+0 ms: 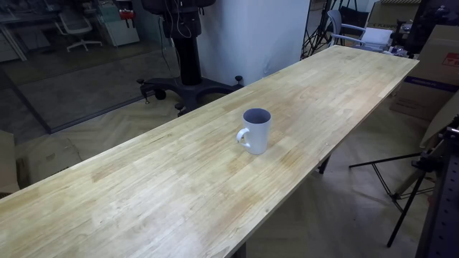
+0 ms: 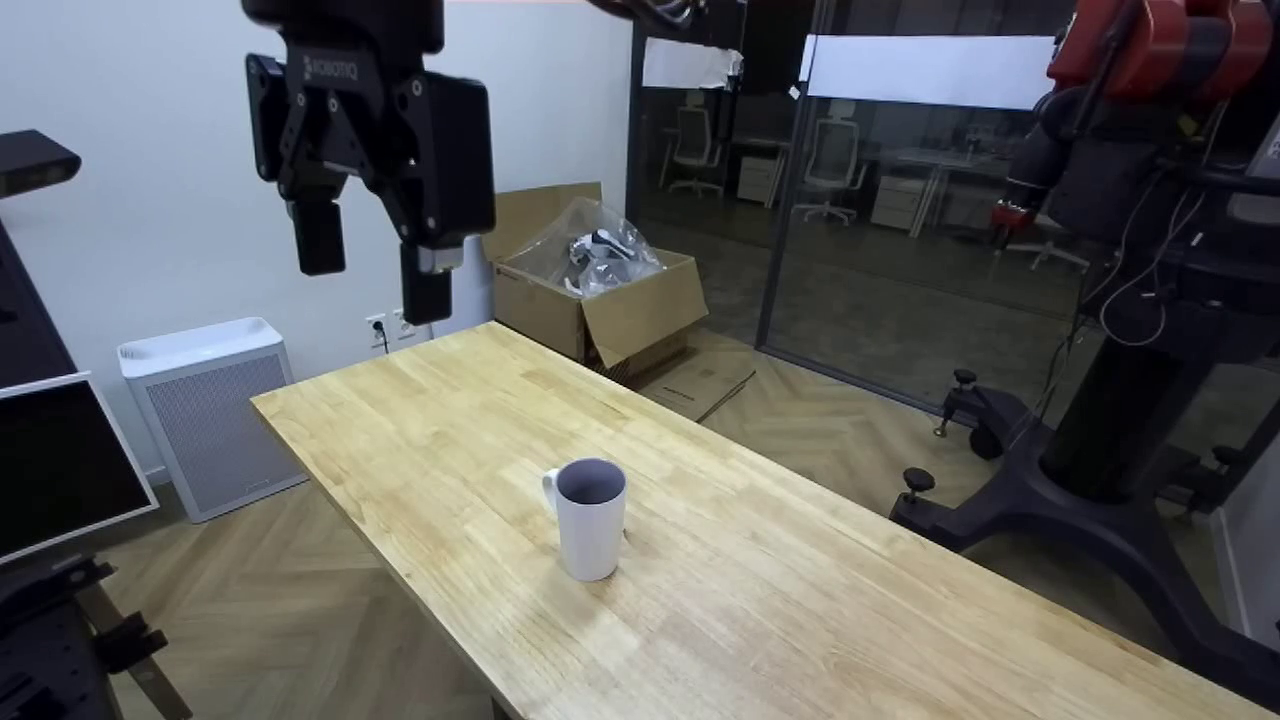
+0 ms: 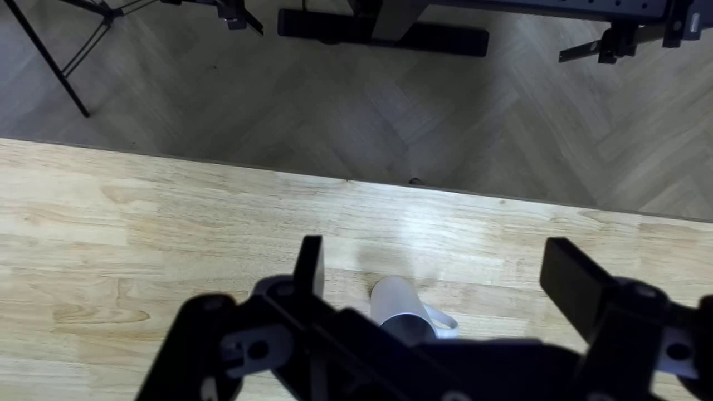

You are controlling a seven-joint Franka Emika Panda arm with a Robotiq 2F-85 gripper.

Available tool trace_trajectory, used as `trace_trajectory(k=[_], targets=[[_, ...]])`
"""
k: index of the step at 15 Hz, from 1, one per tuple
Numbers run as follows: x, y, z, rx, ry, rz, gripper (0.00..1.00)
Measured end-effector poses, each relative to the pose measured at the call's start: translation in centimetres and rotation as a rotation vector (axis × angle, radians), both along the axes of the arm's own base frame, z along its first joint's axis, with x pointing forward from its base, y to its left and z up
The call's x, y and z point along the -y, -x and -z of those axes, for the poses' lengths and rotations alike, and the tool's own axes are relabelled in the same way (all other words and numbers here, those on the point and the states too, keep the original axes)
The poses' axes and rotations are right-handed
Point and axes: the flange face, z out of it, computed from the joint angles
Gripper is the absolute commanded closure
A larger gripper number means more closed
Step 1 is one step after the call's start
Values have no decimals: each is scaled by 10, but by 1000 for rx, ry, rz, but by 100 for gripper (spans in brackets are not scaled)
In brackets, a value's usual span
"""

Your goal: Move the mug slightly forward

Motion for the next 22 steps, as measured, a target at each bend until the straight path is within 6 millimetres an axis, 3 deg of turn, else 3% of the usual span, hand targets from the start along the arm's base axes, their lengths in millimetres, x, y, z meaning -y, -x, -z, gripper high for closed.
trace_trajectory(k=[3,6,8,11,14,17,19,22], targets=[[1,-7,0,62,23,1,0],[12,-29,11,203,110,10,0],[24,-46,33,267,161,19,0],[32,-73,82,298,168,18,0],[23,-102,131,291,117,20,0],[-4,-134,165,257,38,8,0],[-14,-148,176,243,23,0,0],[-13,-152,177,241,24,0,0]])
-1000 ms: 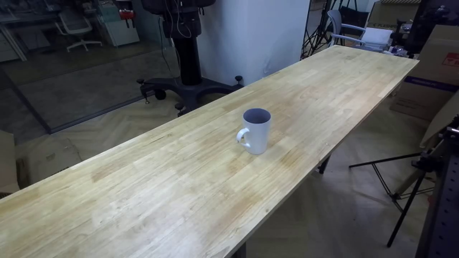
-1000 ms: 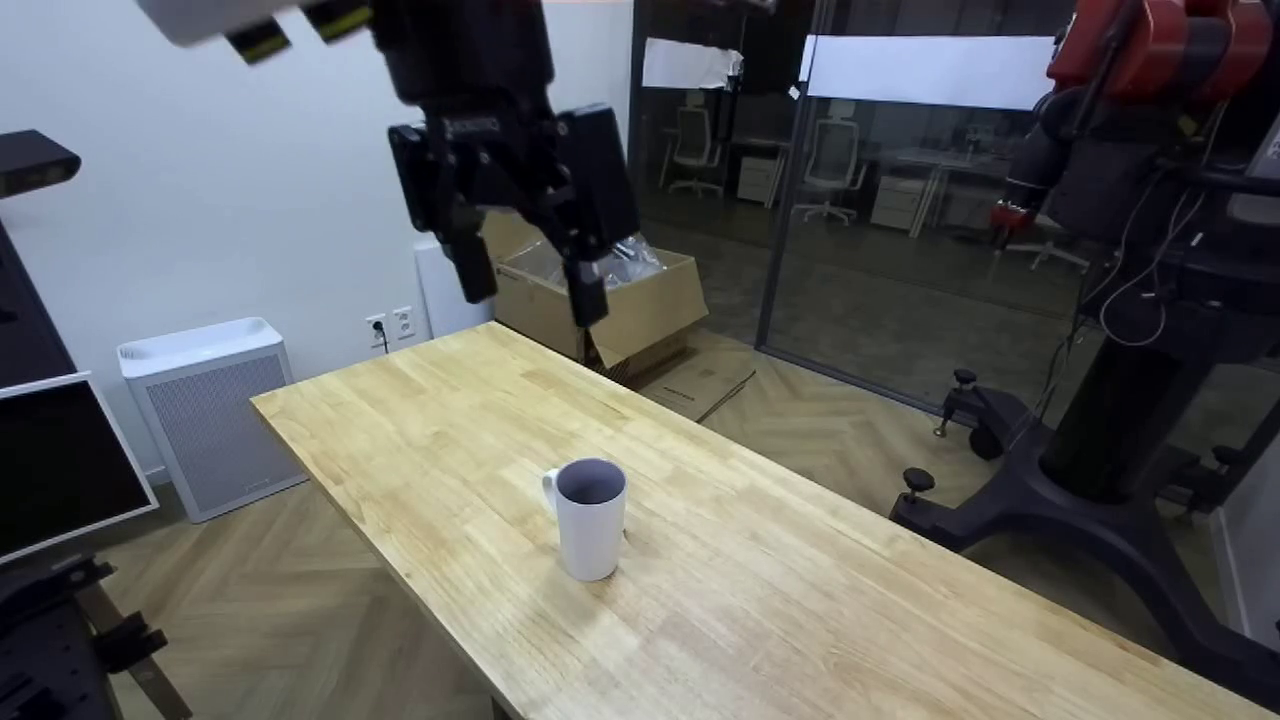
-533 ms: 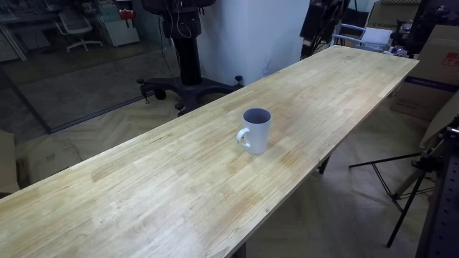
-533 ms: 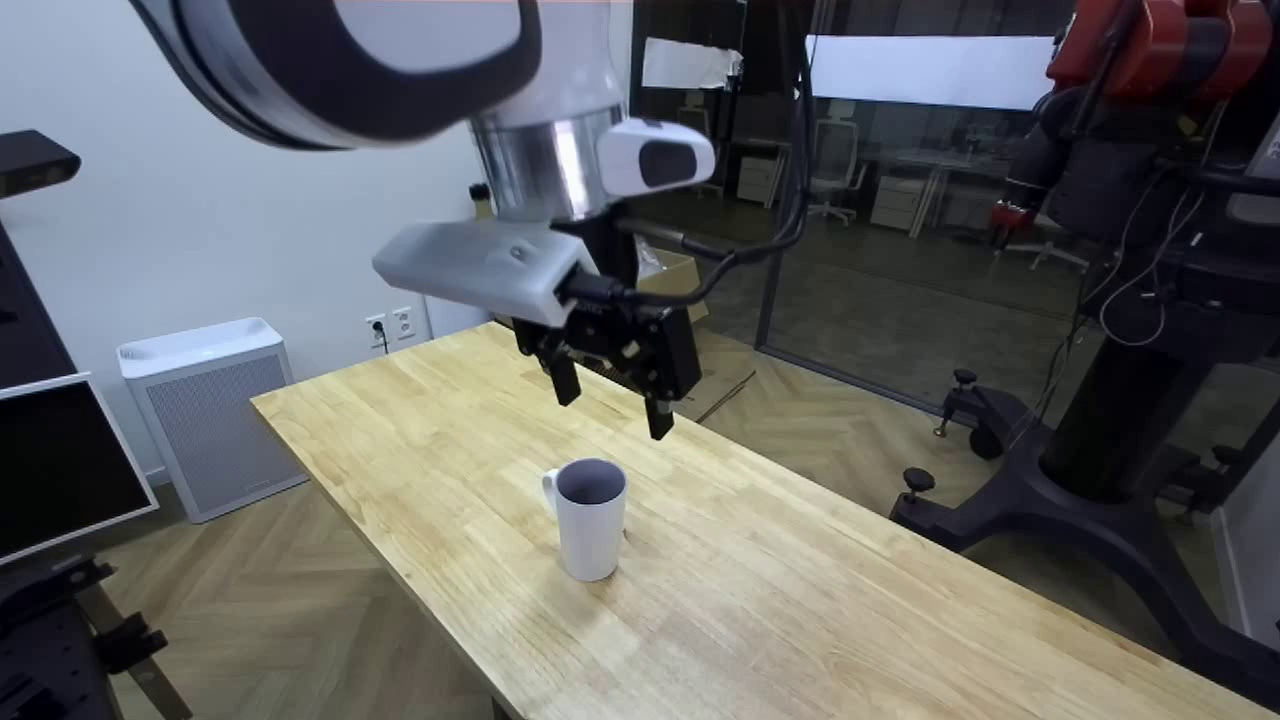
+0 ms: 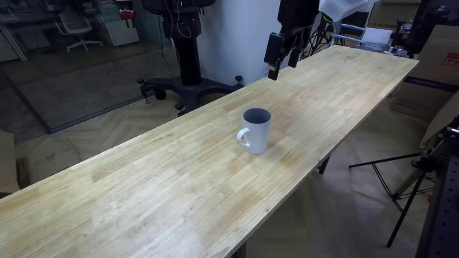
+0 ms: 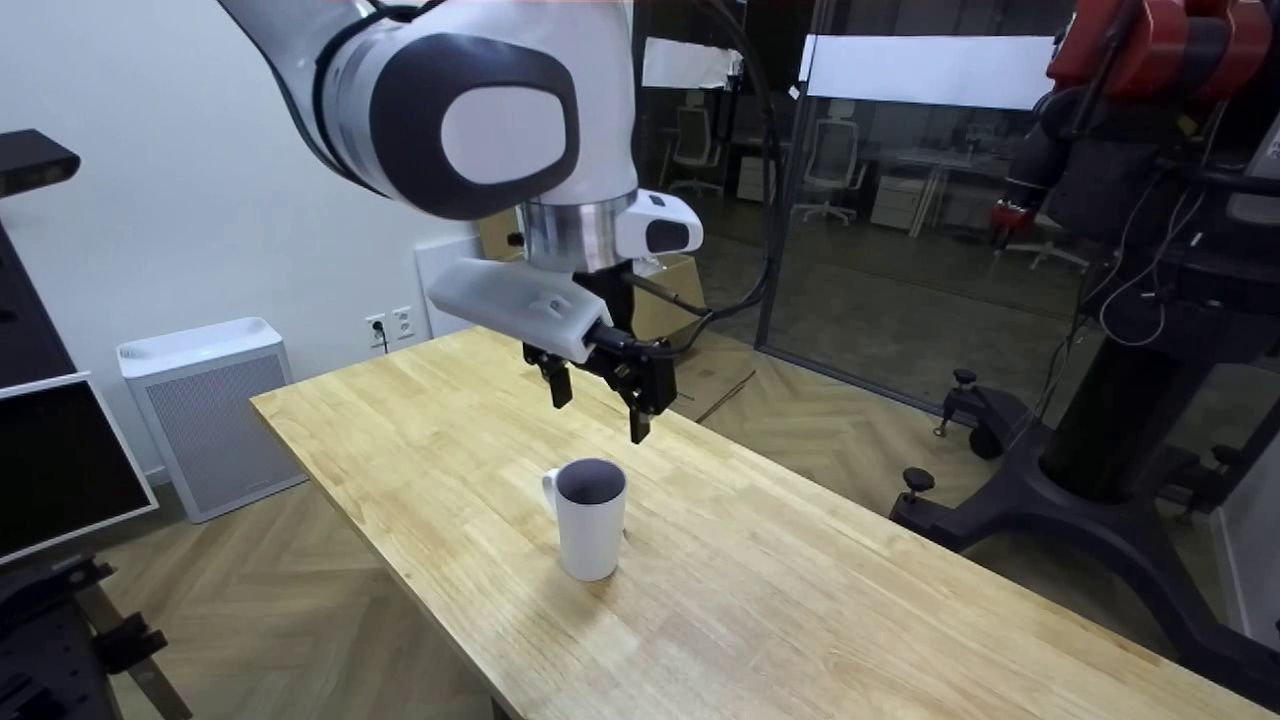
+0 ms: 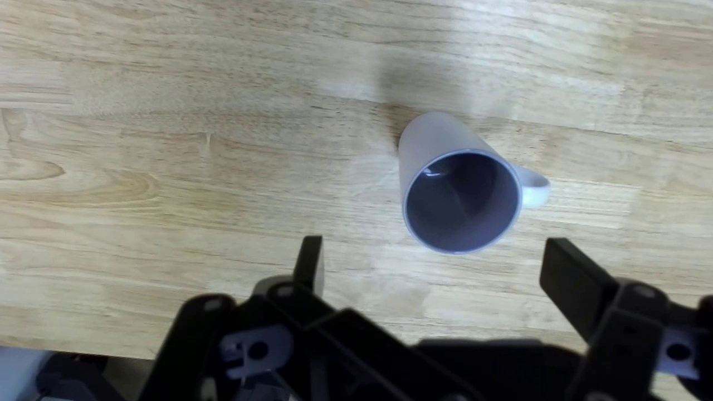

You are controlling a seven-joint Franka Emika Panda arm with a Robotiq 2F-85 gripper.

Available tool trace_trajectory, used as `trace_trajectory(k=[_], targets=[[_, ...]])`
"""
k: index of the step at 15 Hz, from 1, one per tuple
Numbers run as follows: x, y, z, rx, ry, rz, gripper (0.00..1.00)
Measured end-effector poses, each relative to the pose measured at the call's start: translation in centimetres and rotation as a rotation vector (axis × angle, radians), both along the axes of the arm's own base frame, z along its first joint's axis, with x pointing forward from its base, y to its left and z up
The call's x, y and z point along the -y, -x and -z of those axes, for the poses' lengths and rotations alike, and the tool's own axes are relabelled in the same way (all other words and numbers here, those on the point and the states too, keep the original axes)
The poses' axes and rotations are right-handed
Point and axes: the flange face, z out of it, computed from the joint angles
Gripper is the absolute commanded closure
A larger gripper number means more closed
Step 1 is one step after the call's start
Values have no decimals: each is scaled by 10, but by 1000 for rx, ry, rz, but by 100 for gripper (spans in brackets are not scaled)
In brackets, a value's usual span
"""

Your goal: Move the mug slightly forward

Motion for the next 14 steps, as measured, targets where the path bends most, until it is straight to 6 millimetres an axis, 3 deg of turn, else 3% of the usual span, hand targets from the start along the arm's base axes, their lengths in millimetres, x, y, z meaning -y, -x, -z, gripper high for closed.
trace_trajectory(k=[4,8,14], targets=[[0,3,11,-37,5,3,0],[18,-3,47,-108,10,62,0],[42,-27,99,-167,21,119,0]])
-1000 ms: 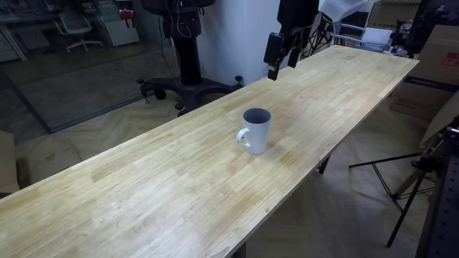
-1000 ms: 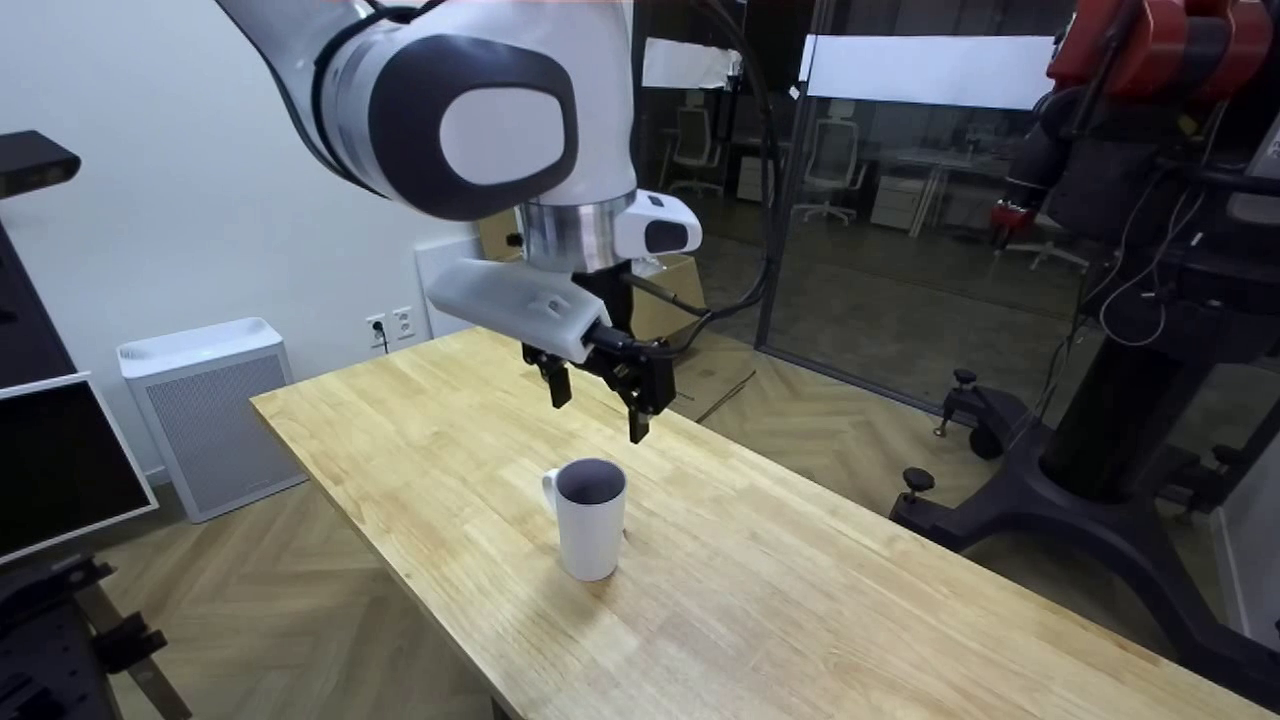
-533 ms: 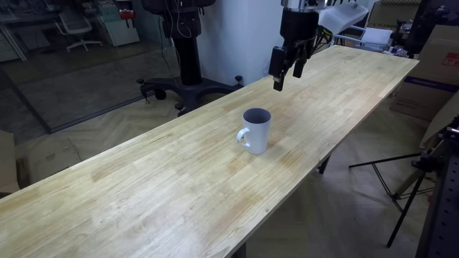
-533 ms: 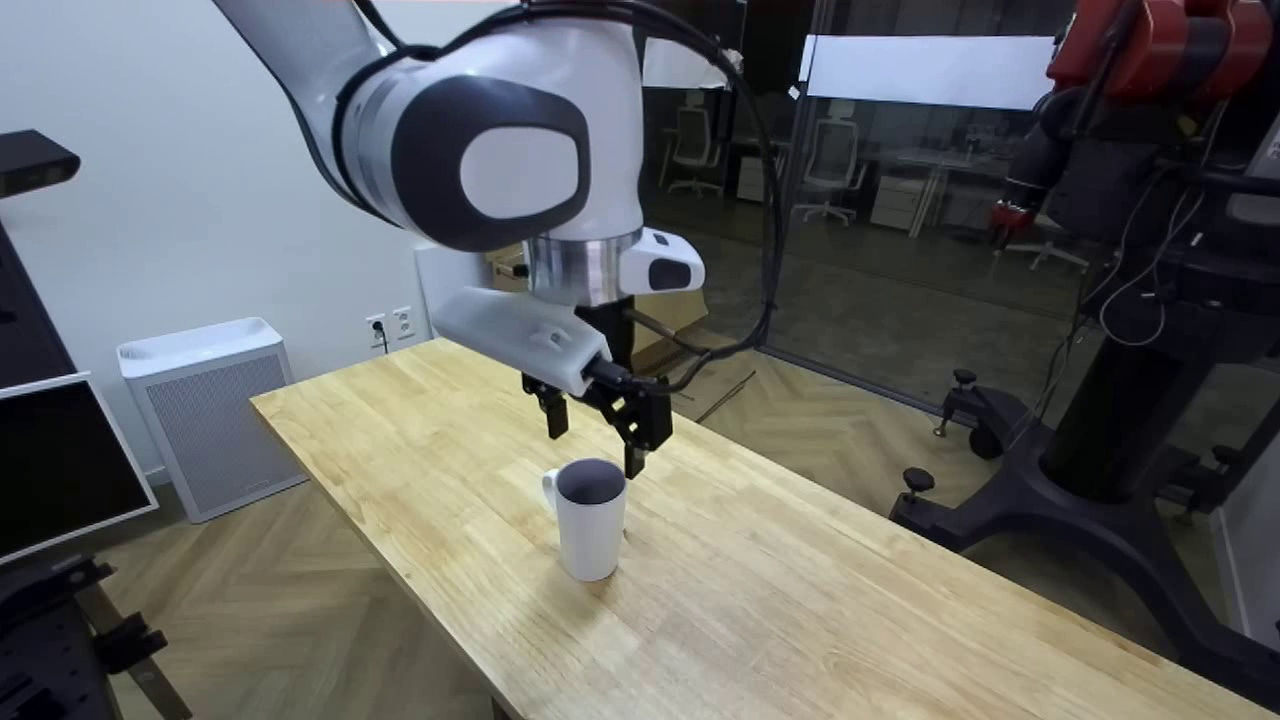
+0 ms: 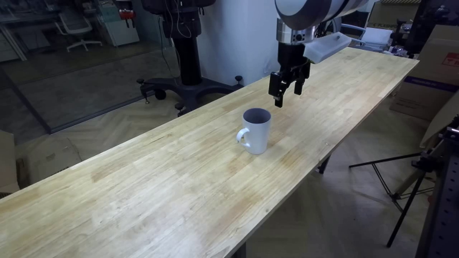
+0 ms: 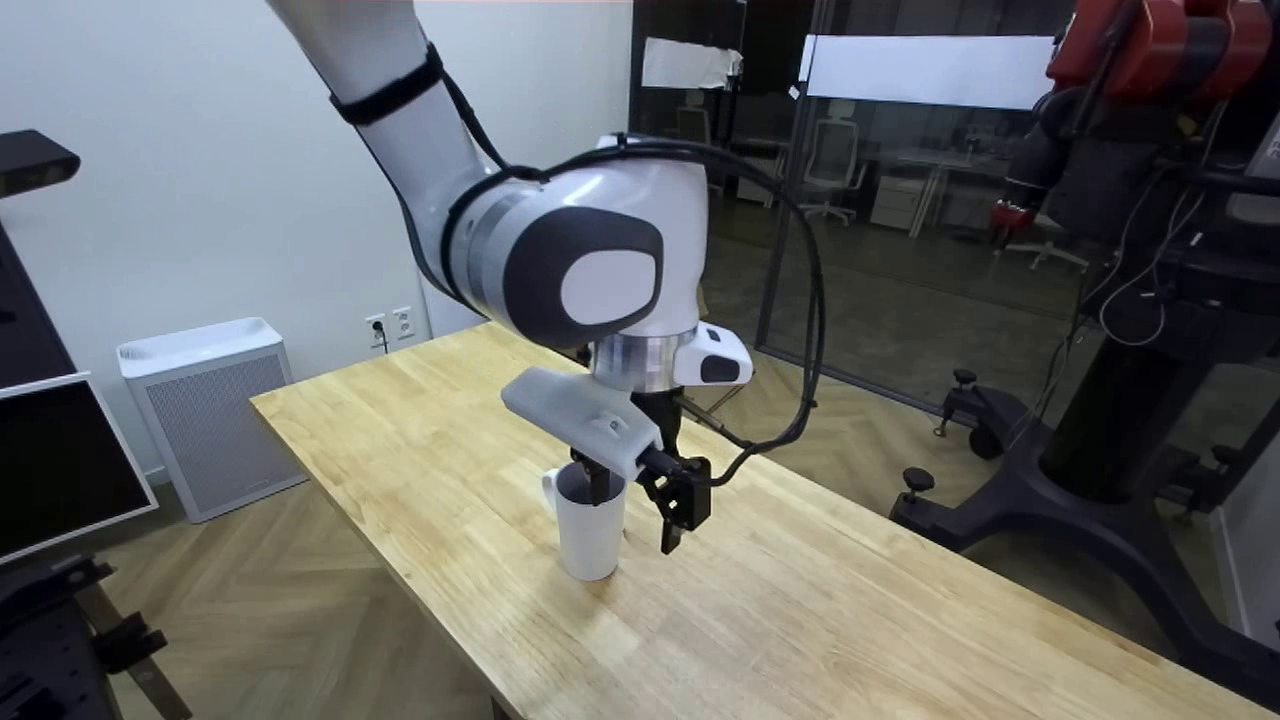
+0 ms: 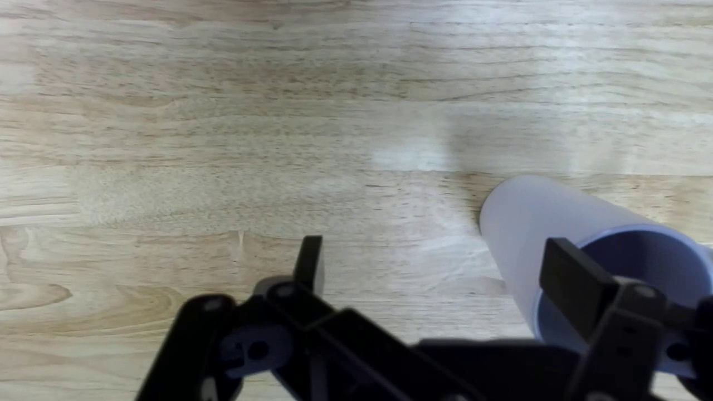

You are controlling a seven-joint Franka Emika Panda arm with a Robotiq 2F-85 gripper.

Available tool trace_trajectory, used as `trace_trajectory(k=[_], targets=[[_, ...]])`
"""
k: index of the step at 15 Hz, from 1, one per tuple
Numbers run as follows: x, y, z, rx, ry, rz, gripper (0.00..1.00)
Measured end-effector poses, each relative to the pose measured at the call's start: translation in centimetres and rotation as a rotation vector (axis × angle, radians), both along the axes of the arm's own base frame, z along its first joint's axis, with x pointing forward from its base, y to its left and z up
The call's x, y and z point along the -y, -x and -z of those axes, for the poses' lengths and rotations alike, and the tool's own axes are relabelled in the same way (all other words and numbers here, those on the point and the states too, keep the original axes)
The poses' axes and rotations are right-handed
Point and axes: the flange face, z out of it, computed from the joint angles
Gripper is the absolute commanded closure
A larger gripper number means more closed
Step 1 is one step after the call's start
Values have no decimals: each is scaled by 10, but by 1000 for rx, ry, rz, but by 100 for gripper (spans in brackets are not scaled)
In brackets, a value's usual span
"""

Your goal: Move the mug slightly forward

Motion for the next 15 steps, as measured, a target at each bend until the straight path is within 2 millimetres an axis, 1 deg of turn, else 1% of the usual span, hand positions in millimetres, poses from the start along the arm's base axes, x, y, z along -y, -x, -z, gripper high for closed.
trace_trajectory(k=[2,5,13,14,15], targets=[[-3,-9,11,-11,-1,-6,0],[-14,-23,22,-22,-7,-27,0],[-47,-54,28,-8,-19,-87,0],[-49,-57,30,-13,-19,-91,25],[-50,-58,33,-20,-20,-93,26]])
